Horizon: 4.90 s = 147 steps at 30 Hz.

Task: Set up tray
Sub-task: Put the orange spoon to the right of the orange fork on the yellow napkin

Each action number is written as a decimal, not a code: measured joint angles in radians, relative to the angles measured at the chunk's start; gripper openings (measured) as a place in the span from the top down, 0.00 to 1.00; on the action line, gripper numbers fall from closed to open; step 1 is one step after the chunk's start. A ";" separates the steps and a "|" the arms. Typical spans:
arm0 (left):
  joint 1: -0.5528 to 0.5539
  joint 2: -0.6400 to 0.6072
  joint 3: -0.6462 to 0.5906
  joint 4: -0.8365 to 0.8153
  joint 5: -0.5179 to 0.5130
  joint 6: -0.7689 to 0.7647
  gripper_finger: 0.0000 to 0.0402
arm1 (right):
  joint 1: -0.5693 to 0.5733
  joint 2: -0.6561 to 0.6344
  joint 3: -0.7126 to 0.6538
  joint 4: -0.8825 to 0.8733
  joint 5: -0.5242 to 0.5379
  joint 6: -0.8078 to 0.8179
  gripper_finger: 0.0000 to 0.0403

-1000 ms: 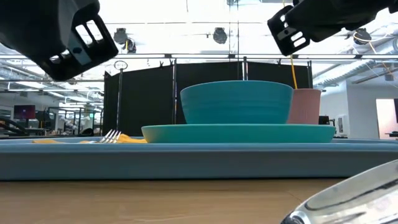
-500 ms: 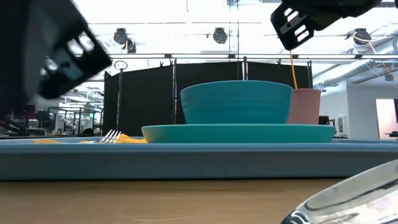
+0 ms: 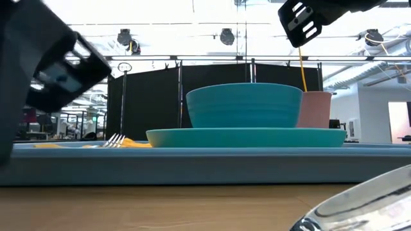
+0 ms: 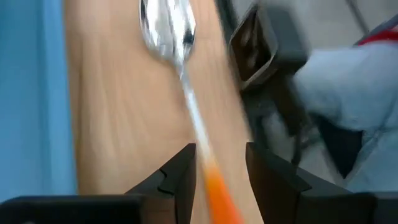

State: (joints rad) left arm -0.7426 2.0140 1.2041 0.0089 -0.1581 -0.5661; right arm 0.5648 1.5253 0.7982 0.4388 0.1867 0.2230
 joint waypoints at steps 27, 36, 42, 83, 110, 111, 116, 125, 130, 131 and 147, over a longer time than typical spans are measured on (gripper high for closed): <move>0.036 0.158 0.172 -0.218 -0.056 -0.103 0.73 | 0.000 0.000 0.000 -0.001 0.000 0.001 1.00; 0.042 0.146 0.167 -0.218 -0.073 -0.080 0.90 | 0.006 0.000 0.000 -0.001 0.000 0.001 1.00; 0.042 0.119 0.162 -0.221 -0.071 -0.008 0.68 | 0.013 0.000 0.000 0.001 0.000 0.004 1.00; 0.086 0.136 0.157 -0.106 -0.076 0.064 0.98 | 0.013 0.000 0.000 0.005 0.004 0.001 1.00; 0.071 0.068 0.156 -0.133 -0.129 -0.008 0.93 | 0.013 0.002 0.000 0.005 0.003 0.004 1.00; 0.075 0.068 0.156 -0.125 -0.117 0.016 0.91 | 0.013 0.002 0.000 0.005 0.003 0.004 1.00; 0.075 0.068 0.156 -0.080 -0.050 0.117 0.76 | 0.013 0.002 0.000 0.005 0.002 0.004 1.00; 0.084 0.100 0.158 -0.038 -0.045 0.117 0.56 | 0.013 0.002 0.000 0.005 0.003 0.002 1.00; 0.093 0.144 0.155 -0.007 -0.023 0.102 0.55 | 0.013 0.002 0.000 0.005 0.003 0.004 1.00; 0.093 0.145 0.157 -0.003 -0.035 0.100 0.55 | 0.013 0.002 0.000 0.005 0.003 0.004 1.00; 0.104 0.204 0.163 -0.002 -0.053 0.036 0.72 | 0.013 0.010 0.000 0.005 0.026 0.002 1.00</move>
State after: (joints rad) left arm -0.6390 2.2185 1.3666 0.0067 -0.2115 -0.5305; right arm 0.5777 1.5352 0.7982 0.4438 0.2127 0.2245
